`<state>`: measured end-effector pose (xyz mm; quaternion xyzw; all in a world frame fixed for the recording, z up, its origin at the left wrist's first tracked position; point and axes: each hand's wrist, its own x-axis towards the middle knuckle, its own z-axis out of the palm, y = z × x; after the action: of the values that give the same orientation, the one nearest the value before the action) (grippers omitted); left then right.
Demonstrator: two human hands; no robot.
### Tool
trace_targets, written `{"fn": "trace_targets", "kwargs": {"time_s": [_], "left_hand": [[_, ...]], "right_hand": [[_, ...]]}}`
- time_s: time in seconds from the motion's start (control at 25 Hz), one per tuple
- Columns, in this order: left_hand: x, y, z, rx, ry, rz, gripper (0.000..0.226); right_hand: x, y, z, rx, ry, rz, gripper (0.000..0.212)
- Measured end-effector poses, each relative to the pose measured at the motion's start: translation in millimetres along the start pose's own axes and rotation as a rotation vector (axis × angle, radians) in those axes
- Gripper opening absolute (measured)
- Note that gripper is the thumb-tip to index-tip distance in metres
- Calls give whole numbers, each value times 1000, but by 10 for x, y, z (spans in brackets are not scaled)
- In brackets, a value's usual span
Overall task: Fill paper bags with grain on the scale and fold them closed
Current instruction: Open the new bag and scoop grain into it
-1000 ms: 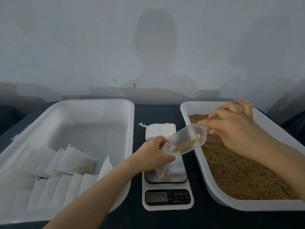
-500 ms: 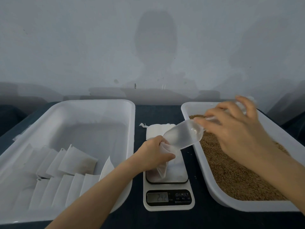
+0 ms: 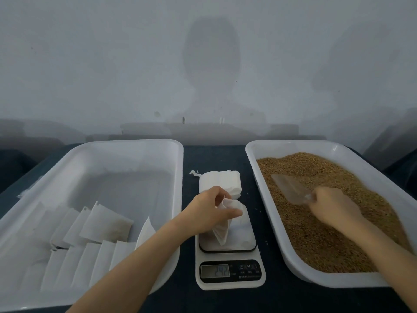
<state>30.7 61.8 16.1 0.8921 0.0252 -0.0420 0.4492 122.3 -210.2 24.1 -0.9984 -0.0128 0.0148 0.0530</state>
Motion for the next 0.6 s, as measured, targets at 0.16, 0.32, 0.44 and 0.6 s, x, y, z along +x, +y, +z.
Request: {"fn": "trace_targets", "kwargs": {"time_s": [0.16, 0.32, 0.44, 0.6], "left_hand": [[7, 3, -26, -129, 19, 32, 32], [43, -25, -21, -123, 28, -41, 30], [58, -56, -17, -22, 59, -8, 10], [55, -62, 10, -2, 92, 18, 3]], "right_hand": [[-23, -113, -4, -170, -69, -13, 25], [-261, -409, -93, -114, 292, -303, 29], [-546, -848, -164, 197, 86, -581, 32], [-618, -1101, -61, 318, -190, -649, 32]]}}
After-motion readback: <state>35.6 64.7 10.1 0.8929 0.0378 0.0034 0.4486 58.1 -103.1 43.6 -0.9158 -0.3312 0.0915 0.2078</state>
